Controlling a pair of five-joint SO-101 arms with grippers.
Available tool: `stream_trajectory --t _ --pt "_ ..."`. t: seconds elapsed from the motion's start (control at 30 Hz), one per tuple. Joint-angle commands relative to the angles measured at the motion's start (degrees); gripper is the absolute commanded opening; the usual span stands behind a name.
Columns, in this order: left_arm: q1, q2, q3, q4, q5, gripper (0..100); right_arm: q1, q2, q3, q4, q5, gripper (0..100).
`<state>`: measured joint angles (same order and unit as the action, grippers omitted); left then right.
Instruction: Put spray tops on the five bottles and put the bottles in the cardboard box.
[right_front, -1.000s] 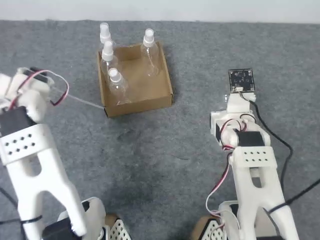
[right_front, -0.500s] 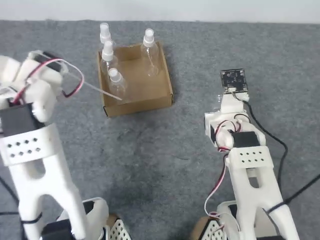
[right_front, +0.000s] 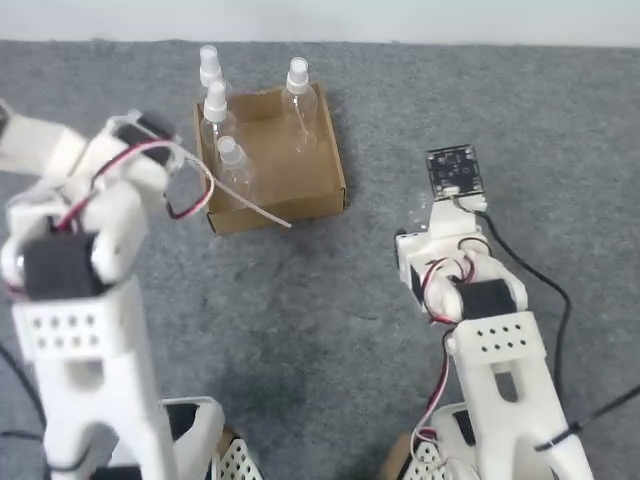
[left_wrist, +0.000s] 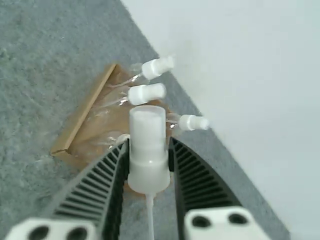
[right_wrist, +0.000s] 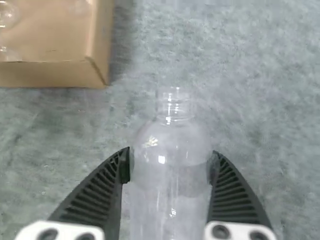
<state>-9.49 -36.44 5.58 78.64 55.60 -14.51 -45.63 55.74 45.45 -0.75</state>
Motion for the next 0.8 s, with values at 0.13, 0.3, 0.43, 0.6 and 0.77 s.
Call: stream_trajectory --t 0.13,0.3,0.43,0.6,0.77 --pt "0.2 -10.7 11.5 -11.0 0.4 1 -1.1 -5.0 0.7 0.3 0.0 11.7" --pt "0.2 -16.5 15.5 -12.4 0.2 1 -1.1 -7.4 2.0 0.1 0.5 11.7" --pt "0.2 -19.3 17.8 -13.2 0.2 1 -1.9 -10.4 3.9 0.1 2.7 11.7" --pt "0.2 -22.7 23.1 -16.7 0.2 1 -4.2 -16.1 6.9 0.1 2.8 11.7" --pt "0.2 -27.9 27.2 -19.3 0.2 1 -5.7 -20.3 9.1 0.0 2.9 11.8"
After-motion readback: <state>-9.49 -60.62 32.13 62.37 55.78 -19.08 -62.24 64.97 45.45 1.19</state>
